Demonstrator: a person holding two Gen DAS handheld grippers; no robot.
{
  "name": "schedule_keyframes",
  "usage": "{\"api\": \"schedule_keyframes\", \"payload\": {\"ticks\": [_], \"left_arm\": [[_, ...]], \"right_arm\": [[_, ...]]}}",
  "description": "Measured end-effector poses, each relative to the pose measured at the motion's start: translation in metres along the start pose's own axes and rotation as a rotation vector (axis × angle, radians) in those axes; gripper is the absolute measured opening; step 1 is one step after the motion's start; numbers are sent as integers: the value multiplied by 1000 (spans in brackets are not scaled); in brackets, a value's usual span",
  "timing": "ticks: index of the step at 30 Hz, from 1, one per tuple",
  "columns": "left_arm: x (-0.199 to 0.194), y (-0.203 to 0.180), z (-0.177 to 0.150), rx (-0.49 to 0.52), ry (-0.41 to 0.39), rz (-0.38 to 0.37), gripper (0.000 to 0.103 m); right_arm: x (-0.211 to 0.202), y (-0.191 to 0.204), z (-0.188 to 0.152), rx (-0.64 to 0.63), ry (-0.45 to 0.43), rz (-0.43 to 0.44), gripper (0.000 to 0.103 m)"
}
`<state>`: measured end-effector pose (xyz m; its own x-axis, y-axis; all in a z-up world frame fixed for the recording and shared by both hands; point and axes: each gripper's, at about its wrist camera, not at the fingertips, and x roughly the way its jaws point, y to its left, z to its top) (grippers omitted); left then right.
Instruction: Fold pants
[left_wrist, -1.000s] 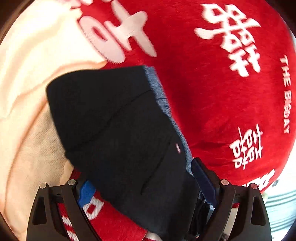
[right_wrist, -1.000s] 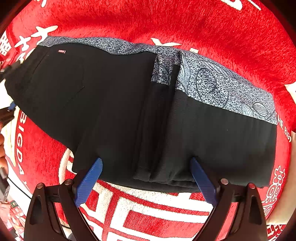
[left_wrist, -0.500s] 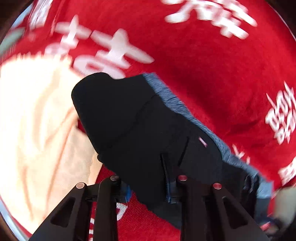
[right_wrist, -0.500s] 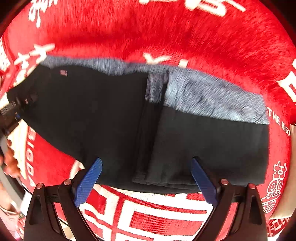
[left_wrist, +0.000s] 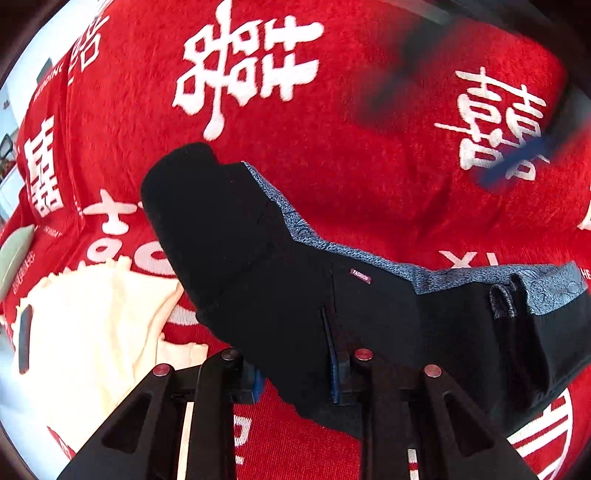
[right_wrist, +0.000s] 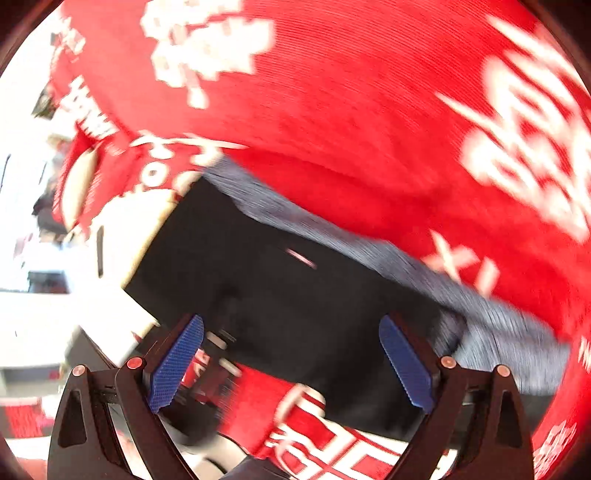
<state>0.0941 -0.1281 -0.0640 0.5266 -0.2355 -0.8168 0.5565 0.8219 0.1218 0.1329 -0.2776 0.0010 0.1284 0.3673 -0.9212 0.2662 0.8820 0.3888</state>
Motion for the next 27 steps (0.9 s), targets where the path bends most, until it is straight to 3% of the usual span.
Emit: {"api": "schedule_keyframes", "payload": {"ticks": [5,9,13,14,16,17,18,27], "left_arm": [[-9,-9,2,40,-23,0,27],[-17,-20,2,86,-49,-7,27],[-24,-27,2,109,-62,-19,27],[-25,-28,3,111,-64,-23,27],[-26,-29,3,112,-57,-25,27],[-26,-30,4,109,-47,-33,27],[-28,-30,4,109,-51,-37,27],[-68,-65,16,190,-115,-112,27]], "right_arm": [[24,58,44,-101,119,56,101],[60,96,67,-178,235,-55,101],[88,105,70,-216,338,-142,101],[92,102,69,-210,357,-165,97],[96,89,66,-191,379,-165,62],[95,80,63,-172,379,-170,38],[92,71,62,-153,363,-179,32],[19,24,36,-79,145,-17,30]]}}
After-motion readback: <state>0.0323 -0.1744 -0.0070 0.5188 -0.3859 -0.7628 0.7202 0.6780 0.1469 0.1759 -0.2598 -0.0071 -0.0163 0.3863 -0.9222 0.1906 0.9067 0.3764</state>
